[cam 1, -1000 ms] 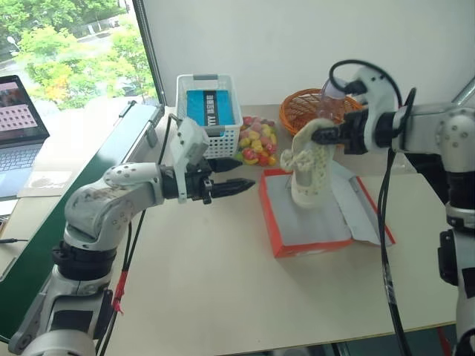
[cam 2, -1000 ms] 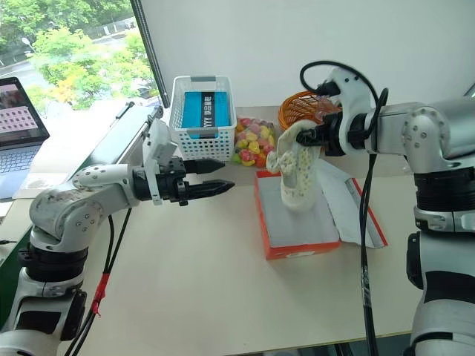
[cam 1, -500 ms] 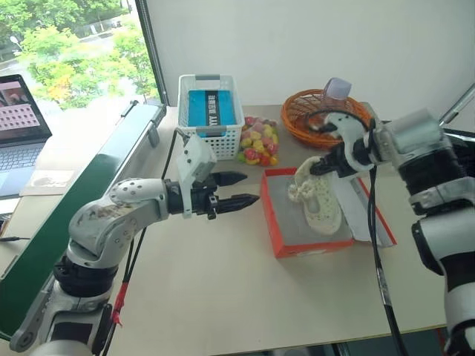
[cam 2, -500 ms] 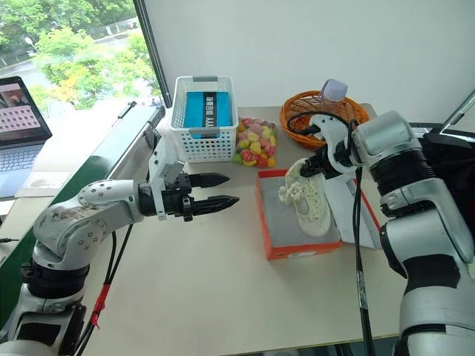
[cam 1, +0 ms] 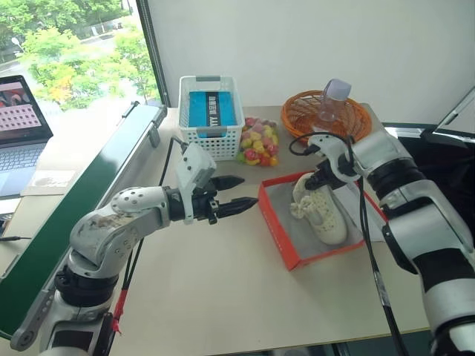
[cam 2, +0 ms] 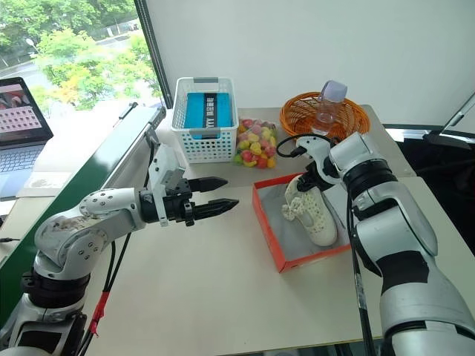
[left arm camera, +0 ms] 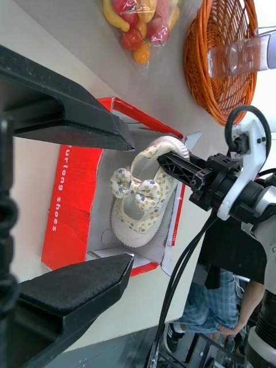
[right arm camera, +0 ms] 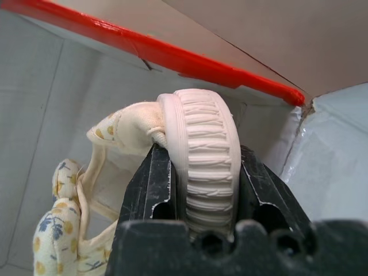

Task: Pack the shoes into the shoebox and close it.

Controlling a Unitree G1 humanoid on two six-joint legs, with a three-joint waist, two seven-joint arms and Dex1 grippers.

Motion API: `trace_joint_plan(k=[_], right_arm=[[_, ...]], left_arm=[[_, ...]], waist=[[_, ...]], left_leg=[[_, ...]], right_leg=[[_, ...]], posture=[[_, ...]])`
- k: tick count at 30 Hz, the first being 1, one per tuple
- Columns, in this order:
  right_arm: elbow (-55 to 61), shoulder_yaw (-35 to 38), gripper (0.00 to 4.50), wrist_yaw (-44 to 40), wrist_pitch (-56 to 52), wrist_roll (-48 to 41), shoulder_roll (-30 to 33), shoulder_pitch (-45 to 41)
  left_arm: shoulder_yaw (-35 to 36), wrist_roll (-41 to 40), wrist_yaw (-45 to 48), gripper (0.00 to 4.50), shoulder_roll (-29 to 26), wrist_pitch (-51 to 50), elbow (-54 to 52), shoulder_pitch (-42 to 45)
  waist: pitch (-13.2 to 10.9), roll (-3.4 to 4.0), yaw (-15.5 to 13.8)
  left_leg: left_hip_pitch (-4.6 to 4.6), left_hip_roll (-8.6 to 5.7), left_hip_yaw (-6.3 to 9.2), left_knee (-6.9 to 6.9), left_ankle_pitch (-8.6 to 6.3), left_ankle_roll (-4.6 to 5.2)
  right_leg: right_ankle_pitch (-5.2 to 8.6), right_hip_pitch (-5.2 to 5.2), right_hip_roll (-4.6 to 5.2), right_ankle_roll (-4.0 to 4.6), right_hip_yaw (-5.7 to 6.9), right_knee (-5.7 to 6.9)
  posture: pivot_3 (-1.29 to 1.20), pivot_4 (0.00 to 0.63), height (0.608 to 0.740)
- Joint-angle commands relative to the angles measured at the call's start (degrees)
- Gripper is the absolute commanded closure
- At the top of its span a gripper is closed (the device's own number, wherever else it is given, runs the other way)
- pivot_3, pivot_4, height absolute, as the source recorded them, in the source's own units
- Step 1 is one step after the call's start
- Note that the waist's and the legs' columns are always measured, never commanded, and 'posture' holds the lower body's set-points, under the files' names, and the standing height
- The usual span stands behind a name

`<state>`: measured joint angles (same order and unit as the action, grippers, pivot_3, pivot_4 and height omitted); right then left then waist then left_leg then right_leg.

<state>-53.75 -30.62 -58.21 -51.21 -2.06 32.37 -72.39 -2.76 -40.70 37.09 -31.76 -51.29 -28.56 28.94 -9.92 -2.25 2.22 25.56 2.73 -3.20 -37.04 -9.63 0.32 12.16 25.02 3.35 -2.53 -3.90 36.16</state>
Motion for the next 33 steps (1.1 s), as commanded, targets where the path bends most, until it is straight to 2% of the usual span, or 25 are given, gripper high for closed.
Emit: trace_joint_plan(k=[1, 9, 15, 21, 26, 33], right_arm=[[-1.8, 1.2, 2.69, -2.6, 1.4, 1.9, -0.7, 1.5], [-0.1, 2.2, 0.04, -4.1, 0.1, 3.8, -1.9, 2.4], [5.8, 3.4, 0.04, -5.8, -3.8, 4.1, -0.3, 2.3], [18.7, 5.7, 0.04, -6.0, -10.1, 2.3, 2.5, 3.5], [32.7, 13.0, 0.04, -3.5, -12.8, -1.9, 4.3, 8.4], [43.6, 14.8, 0.04, -1.8, -19.5, -5.9, 6.8, 12.9]], left_arm=[[0.5, -0.6, -0.3, 1.49, 0.3, 0.6, -2.3, 0.3], [0.1, -0.6, -0.7, 1.49, 0.2, 0.5, -2.7, 0.2], [-0.2, -0.2, -0.4, 1.49, 0.2, 0.7, -2.0, 1.0], [-0.7, 0.2, 0.3, 1.49, 0.1, 1.1, -1.1, 1.8], [-0.9, 0.6, 0.7, 1.49, 0.0, 1.3, -0.6, 2.3], [-0.9, 0.6, 0.9, 1.49, -0.2, 1.2, -0.7, 2.2]], waist=[[0.0, 0.0, 0.0], [0.0, 0.0, 0.0], [0.0, 0.0, 0.2], [0.0, 0.01, 0.1], [0.0, 0.01, 0.0], [0.0, 0.0, -0.1]], left_leg=[[-0.01, 0.0, 0.0, 0.0, 0.0, 0.0], [-0.01, -0.01, 0.0, 0.0, 0.01, -0.01], [-0.01, -0.01, 0.0, 0.0, 0.01, -0.02], [-0.01, 0.0, 0.0, -0.01, 0.01, -0.02], [-0.02, 0.0, 0.0, 0.0, 0.01, -0.02], [-0.01, -0.01, 0.0, -0.02, 0.01, -0.02]], right_leg=[[0.0, -0.01, 0.0, 0.0, 0.0, 0.0], [0.0, 0.01, 0.0, 0.0, 0.0, 0.04], [0.0, 0.02, 0.0, 0.0, 0.0, 0.06], [0.0, 0.04, 0.0, 0.01, -0.01, 0.07], [0.0, 0.04, -0.01, 0.01, -0.01, 0.07], [0.0, 0.03, 0.0, 0.01, -0.01, 0.07]], posture=[[0.0, 0.15, 0.74], [0.0, 0.15, 0.74], [0.0, 0.15, 0.74], [0.0, 0.15, 0.74], [0.0, 0.15, 0.74], [0.0, 0.15, 0.74]])
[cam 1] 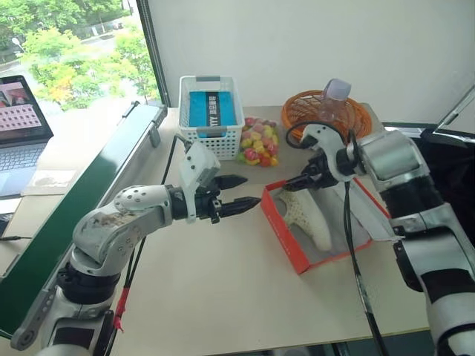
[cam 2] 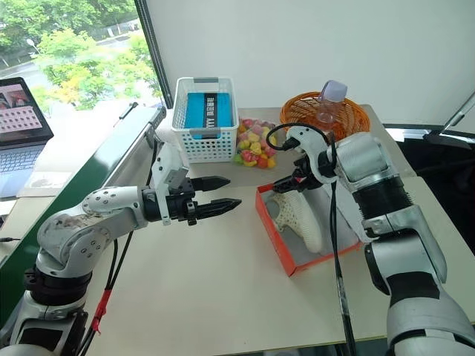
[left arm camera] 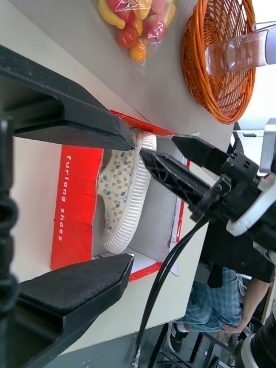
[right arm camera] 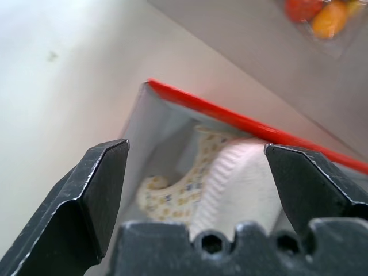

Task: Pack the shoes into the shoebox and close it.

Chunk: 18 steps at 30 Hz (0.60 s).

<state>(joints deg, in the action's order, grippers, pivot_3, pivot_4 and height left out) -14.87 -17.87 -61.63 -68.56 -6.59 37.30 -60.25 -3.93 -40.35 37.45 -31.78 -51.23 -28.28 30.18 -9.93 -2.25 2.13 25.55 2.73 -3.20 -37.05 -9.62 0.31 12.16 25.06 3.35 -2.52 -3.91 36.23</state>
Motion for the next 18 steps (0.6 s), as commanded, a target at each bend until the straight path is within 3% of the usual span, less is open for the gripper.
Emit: trace_joint_plan(k=[1, 6, 10, 16, 18], right_arm=[[6.8, 2.5, 0.04, 1.5, -3.5, -2.4, 2.5, 0.9], [13.5, 10.6, 0.04, 2.5, -7.8, -9.9, 0.8, -1.3], [20.8, 21.3, 0.04, 6.2, -3.7, -16.2, -5.9, 0.4], [28.0, 20.4, 0.04, 11.8, 9.1, -16.2, -11.2, 7.8], [26.7, 18.4, 0.0, 14.1, 12.9, -14.3, -12.4, 9.0]], left_arm=[[0.5, 0.7, 0.3, 1.49, -0.3, 1.5, -0.9, 0.9], [4.1, 3.3, -3.6, 1.49, -0.5, 2.4, 2.2, 1.8], [9.3, 6.6, -9.5, 1.49, -1.4, 1.7, 5.7, 0.8], [13.8, 11.0, -12.4, 1.49, -4.4, 3.0, 6.9, -5.1], [16.1, 12.4, -14.3, 1.0, -4.8, 3.1, 8.0, -7.0]], waist=[[0.0, 0.0, 0.0], [0.0, 0.0, 0.2], [0.0, -0.01, 0.5], [0.0, -0.06, 0.1], [0.0, -0.06, -0.1]], left_leg=[[0.0, 0.0, 0.0, -0.01, 0.0, 0.0], [-0.01, 0.01, 0.01, -0.01, 0.0, 0.0], [-0.04, 0.04, 0.04, -0.01, 0.0, 0.0], [-0.02, 0.04, 0.03, 0.0, -0.01, 0.0], [0.0, 0.01, 0.01, 0.0, 0.0, -0.01]], right_leg=[[0.0, 0.0, 0.0, 0.0, 0.0, 0.0], [0.0, 0.01, -0.01, 0.01, 0.0, 0.01], [-0.01, 0.0, -0.05, 0.02, -0.01, 0.02], [-0.01, -0.03, -0.02, 0.0, 0.01, 0.0], [-0.02, -0.01, 0.03, -0.01, 0.01, 0.01]], posture=[[0.0, 0.15, 0.74], [0.0, 0.15, 0.74], [0.0, 0.15, 0.74], [0.0, 0.15, 0.74], [0.0, 0.15, 0.74]])
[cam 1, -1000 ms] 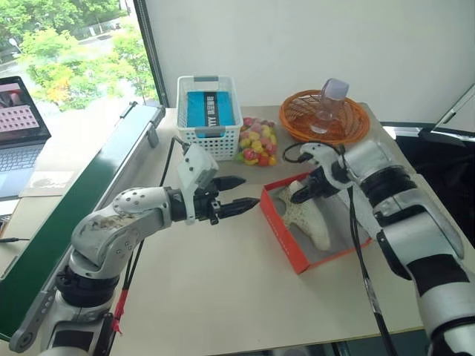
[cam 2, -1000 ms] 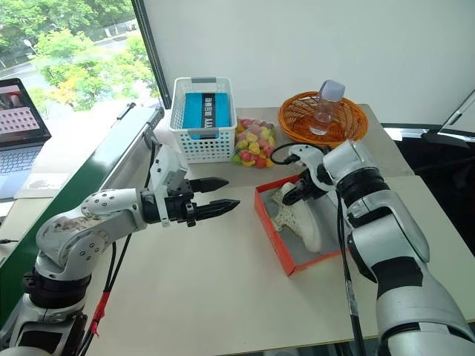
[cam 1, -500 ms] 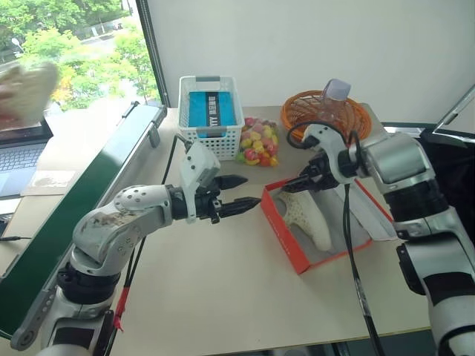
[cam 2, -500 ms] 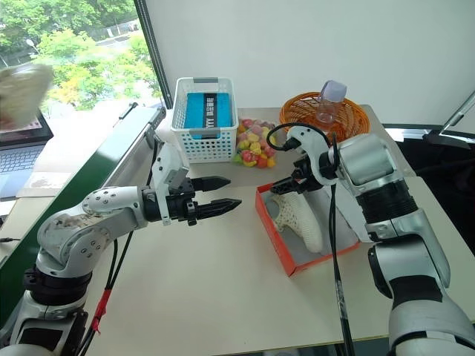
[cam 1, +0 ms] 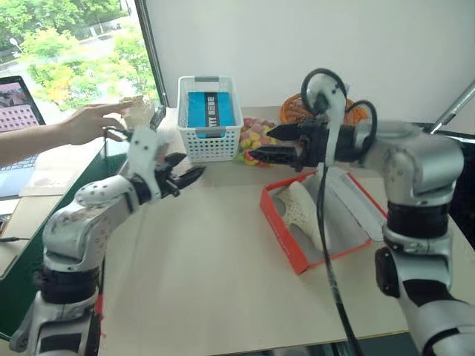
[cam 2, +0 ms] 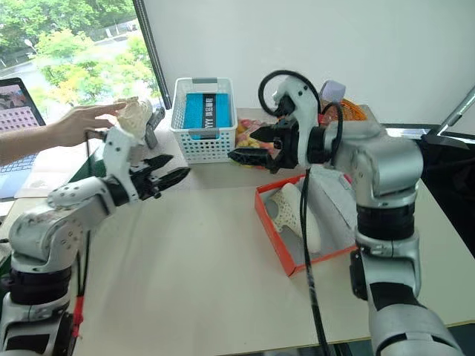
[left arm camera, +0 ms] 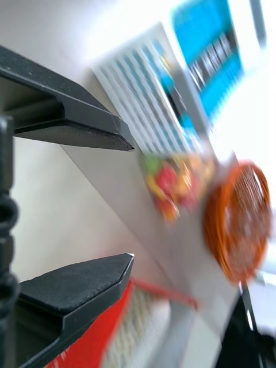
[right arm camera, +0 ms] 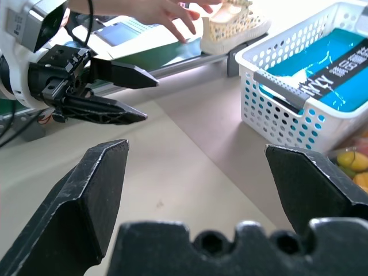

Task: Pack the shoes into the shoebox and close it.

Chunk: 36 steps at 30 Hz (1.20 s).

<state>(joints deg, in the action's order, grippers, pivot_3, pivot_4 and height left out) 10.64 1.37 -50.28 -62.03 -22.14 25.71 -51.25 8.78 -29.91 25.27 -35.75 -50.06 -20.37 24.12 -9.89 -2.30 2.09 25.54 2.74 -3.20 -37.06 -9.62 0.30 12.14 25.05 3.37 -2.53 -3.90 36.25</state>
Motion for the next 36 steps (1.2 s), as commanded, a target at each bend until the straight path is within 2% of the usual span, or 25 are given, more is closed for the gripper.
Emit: trace_joint_plan(k=[1, 3, 4, 12, 20, 26, 34, 36], right_arm=[[0.4, -1.4, 0.0, 2.3, 7.0, 0.6, -1.1, 0.3], [0.1, -2.6, 0.0, 1.5, 9.1, 0.0, -1.2, 1.2], [0.1, -3.6, 0.0, 1.6, 10.4, 0.5, -1.1, 1.6], [-1.4, -6.3, 0.0, 2.4, 12.0, -0.3, -2.0, 2.5], [-3.3, -6.7, 0.0, 2.9, 12.3, -0.3, -2.0, 1.5], [-3.2, -6.4, 0.0, 2.9, 11.8, -0.6, -1.5, 1.1], [-1.8, -5.3, 0.0, 3.4, 9.8, -1.9, 0.0, 0.5], [-1.5, -5.2, 0.0, 3.8, 9.4, -2.2, 0.5, 0.4]], left_arm=[[5.0, 1.8, -2.6, 0.79, -0.4, 1.9, 0.3, -1.7], [6.6, 2.5, -3.2, 0.1, -1.0, 1.8, 0.4, -3.4], [7.0, 3.3, -3.8, 0.03, -1.4, 1.8, 0.1, -4.4], [13.2, 8.5, -12.6, 0.03, 0.2, 1.8, 0.6, -8.1], [17.6, 11.1, -17.5, 0.03, 3.2, 3.3, 5.7, -9.3], [16.8, 12.6, -17.9, 0.03, 4.7, 5.5, 10.5, -9.5], [15.6, 13.7, -17.8, 0.03, 6.4, 9.5, 22.3, -7.0], [16.2, 13.1, -17.7, 0.55, 7.1, 10.0, 23.9, -6.1]], waist=[[0.0, 0.0, 0.0], [0.0, 0.0, 0.1], [0.0, 0.0, 0.1], [0.0, 0.0, 0.2], [0.0, -0.01, 0.1], [0.0, -0.01, 0.1], [0.0, -0.01, -0.1], [0.0, -0.01, -0.4]], left_leg=[[0.0, 0.01, 0.0, -0.02, 0.01, -0.01], [-0.01, 0.03, -0.02, -0.02, 0.02, -0.03], [-0.02, 0.05, -0.02, -0.02, 0.02, -0.03], [-0.04, 0.07, -0.03, -0.01, 0.02, -0.03], [-0.03, 0.07, -0.04, -0.01, 0.02, -0.03], [-0.03, 0.07, -0.04, -0.01, 0.01, -0.04], [-0.05, 0.08, -0.05, 0.0, 0.01, -0.04], [-0.06, 0.08, -0.06, 0.0, 0.01, -0.04]], right_leg=[[-0.01, 0.0, 0.0, 0.01, 0.0, 0.02], [-0.01, 0.02, -0.02, 0.03, 0.0, 0.03], [-0.02, 0.02, -0.02, 0.04, 0.0, 0.02], [-0.04, 0.02, -0.02, 0.07, 0.01, 0.04], [-0.05, 0.02, -0.02, 0.09, 0.02, 0.03], [-0.06, 0.03, -0.01, 0.1, 0.02, 0.03], [-0.07, 0.03, 0.01, 0.13, 0.05, 0.04], [-0.08, 0.02, 0.01, 0.14, 0.05, 0.06]], posture=[[0.0, 0.15, 0.74], [0.0, 0.15, 0.74], [0.0, 0.15, 0.74], [0.0, 0.15, 0.74], [0.0, 0.15, 0.74], [0.0, 0.15, 0.74], [0.0, 0.15, 0.74], [0.0, 0.15, 0.74]])
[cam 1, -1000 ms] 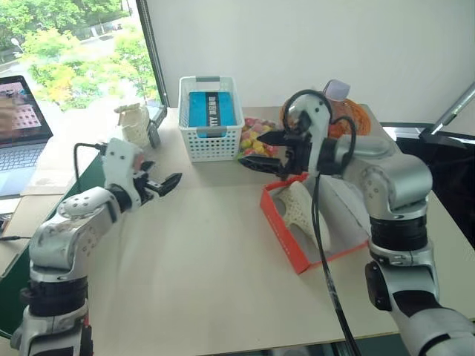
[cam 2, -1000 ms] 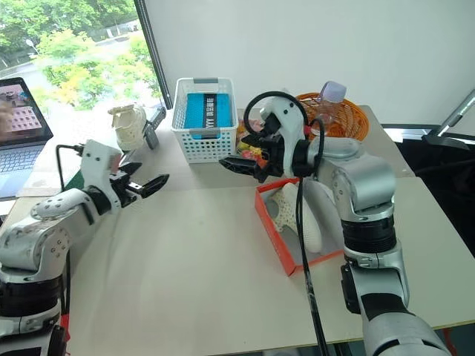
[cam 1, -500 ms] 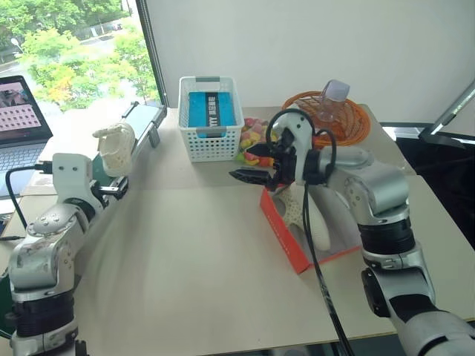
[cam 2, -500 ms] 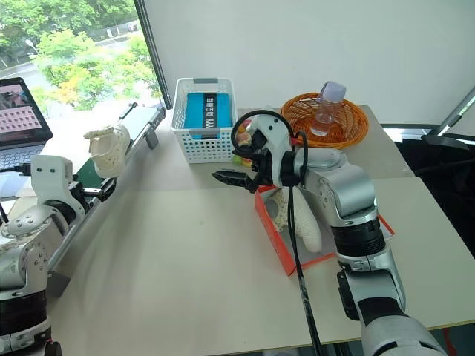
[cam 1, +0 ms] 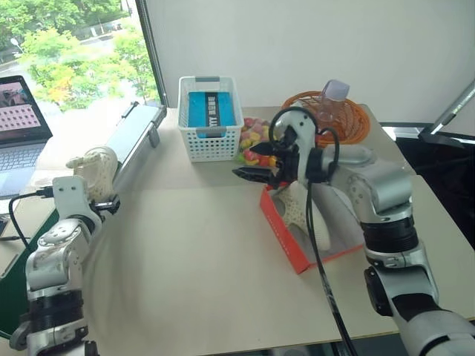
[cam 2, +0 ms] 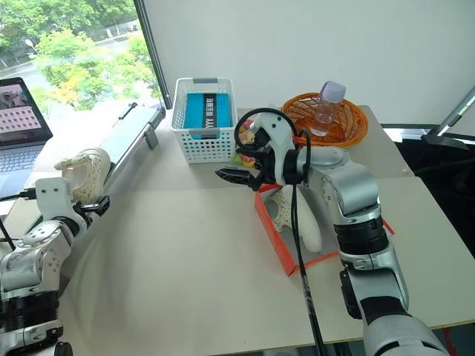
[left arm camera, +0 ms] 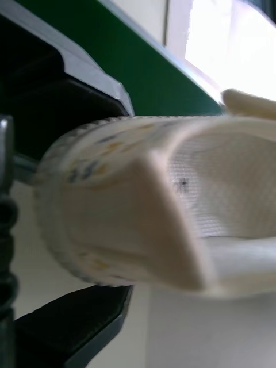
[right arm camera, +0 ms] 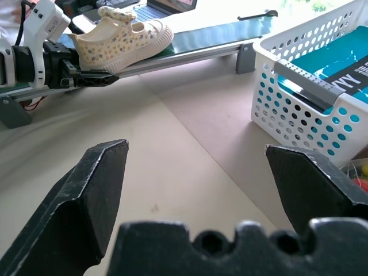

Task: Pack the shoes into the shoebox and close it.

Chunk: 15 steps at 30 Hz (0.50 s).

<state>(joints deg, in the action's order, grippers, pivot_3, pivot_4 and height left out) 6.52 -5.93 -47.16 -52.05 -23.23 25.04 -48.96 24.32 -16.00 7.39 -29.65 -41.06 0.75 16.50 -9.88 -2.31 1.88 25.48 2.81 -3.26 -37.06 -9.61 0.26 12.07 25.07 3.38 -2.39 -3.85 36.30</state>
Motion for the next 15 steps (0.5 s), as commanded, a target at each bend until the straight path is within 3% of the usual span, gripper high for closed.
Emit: trace_joint_plan(k=[1, 4, 11, 15], right_arm=[[2.8, 2.2, 0.0, 0.9, -0.7, -1.3, 1.5, -1.9], [3.1, 2.2, 0.0, 1.2, -1.0, -1.8, 2.0, -1.9], [3.3, 2.9, 0.0, 2.1, -1.6, -2.7, 2.4, -2.1], [1.8, 9.3, 0.0, 5.3, -6.3, -8.5, -1.0, -4.2]], left_arm=[[0.6, -0.7, 0.4, 0.77, 1.1, 1.4, 3.1, 1.7], [0.5, -0.5, 0.8, 1.51, 1.4, 2.5, 3.4, 2.2], [0.2, 0.7, -0.5, 1.74, 1.2, 8.3, 0.4, 6.3], [-5.5, -0.5, 2.9, 1.74, 2.1, 10.9, -7.1, 12.7]], waist=[[0.0, 0.0, -0.4], [0.0, 0.02, -1.0], [0.0, 0.02, -1.3], [-0.1, -0.22, -1.5]], left_leg=[[-0.02, 0.0, 0.0, 0.0, 0.0, 0.0], [-0.15, 0.01, -0.04, 0.01, 0.0, -0.01], [-0.17, 0.02, -0.05, 0.02, 0.0, -0.05], [0.11, 0.02, 0.01, 0.0, 0.04, -0.06]], right_leg=[[0.0, -0.01, 0.01, 0.0, 0.0, 0.01], [-0.01, -0.07, 0.01, 0.03, 0.01, 0.03], [-0.04, -0.08, 0.02, 0.07, 0.03, 0.03], [-0.09, 0.01, 0.01, 0.03, 0.1, -0.12]], posture=[[0.0, 0.15, 0.74], [0.0, 0.15, 0.74], [0.0, 0.15, 0.74], [0.0, 0.15, 0.74]])
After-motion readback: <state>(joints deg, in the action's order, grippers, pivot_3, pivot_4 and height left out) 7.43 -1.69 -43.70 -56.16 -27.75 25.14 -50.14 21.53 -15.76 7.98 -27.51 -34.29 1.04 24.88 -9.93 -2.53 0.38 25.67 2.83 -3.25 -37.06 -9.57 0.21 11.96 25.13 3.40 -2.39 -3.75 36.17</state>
